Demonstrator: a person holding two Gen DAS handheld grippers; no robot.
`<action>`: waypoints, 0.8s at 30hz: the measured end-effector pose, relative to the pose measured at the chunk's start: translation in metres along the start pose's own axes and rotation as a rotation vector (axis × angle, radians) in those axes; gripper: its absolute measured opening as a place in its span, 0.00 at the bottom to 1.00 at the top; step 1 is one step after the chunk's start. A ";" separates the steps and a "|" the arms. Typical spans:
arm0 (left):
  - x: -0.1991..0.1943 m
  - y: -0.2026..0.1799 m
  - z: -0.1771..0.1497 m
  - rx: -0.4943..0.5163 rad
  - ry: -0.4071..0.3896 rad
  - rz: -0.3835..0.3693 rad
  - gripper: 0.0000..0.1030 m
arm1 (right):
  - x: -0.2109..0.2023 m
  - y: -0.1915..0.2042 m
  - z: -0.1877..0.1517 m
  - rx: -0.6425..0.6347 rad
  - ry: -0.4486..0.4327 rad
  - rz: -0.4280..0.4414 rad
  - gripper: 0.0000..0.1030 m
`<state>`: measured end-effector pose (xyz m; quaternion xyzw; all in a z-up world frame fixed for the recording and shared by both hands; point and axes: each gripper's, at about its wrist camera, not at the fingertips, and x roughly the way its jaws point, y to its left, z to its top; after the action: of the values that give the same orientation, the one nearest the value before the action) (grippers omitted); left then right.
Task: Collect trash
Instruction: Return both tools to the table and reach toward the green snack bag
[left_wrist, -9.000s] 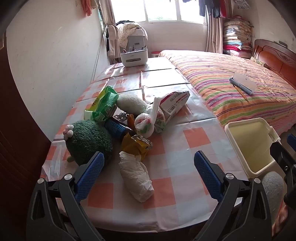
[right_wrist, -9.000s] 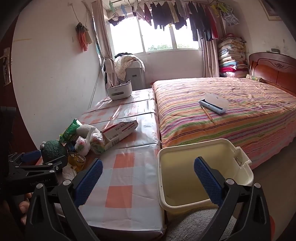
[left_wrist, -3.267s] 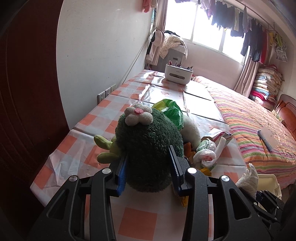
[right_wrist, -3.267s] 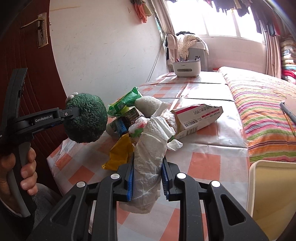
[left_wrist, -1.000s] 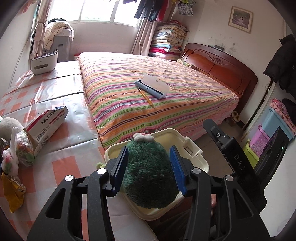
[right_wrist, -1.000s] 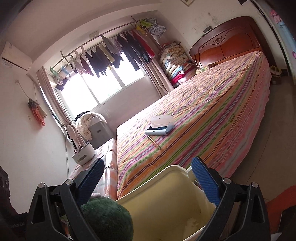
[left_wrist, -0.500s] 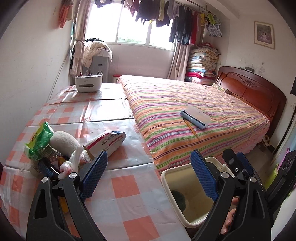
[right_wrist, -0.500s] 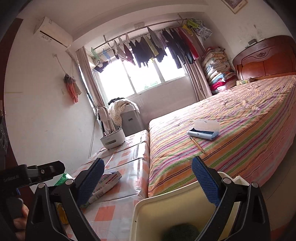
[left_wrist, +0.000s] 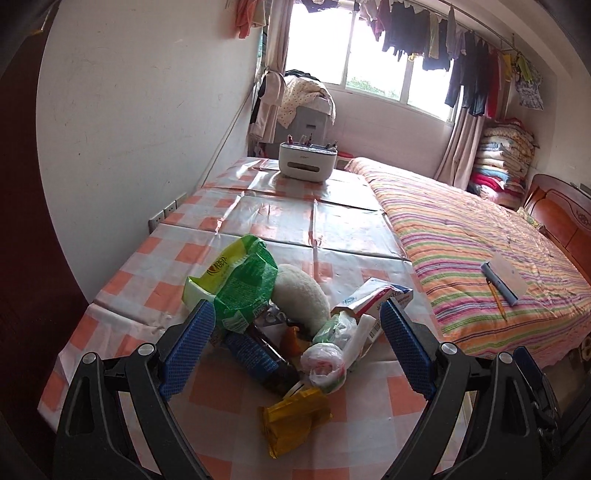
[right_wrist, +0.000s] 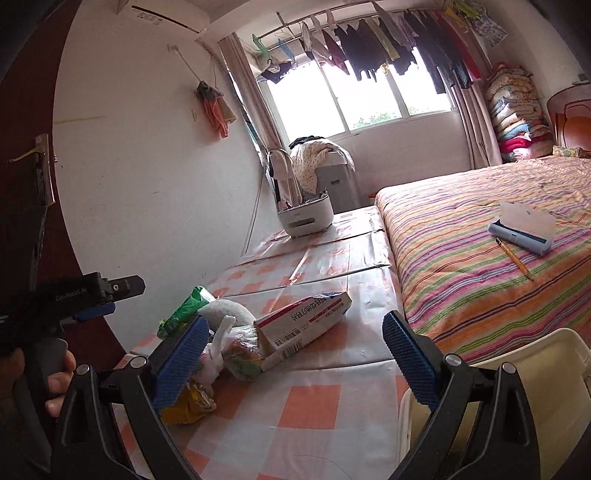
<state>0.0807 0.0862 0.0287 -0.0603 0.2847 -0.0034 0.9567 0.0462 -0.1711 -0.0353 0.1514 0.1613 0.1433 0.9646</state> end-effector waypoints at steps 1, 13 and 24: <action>0.003 0.006 0.002 0.002 0.004 0.021 0.87 | 0.005 0.002 0.000 0.001 0.013 0.006 0.90; 0.058 0.049 0.012 0.113 0.126 0.094 0.87 | 0.058 0.029 -0.011 0.100 0.209 0.187 0.90; 0.076 0.042 0.014 0.247 0.148 0.117 0.87 | 0.109 0.068 -0.030 0.151 0.404 0.299 0.90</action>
<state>0.1508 0.1267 -0.0061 0.0748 0.3549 0.0131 0.9318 0.1187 -0.0659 -0.0680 0.2133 0.3365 0.2993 0.8670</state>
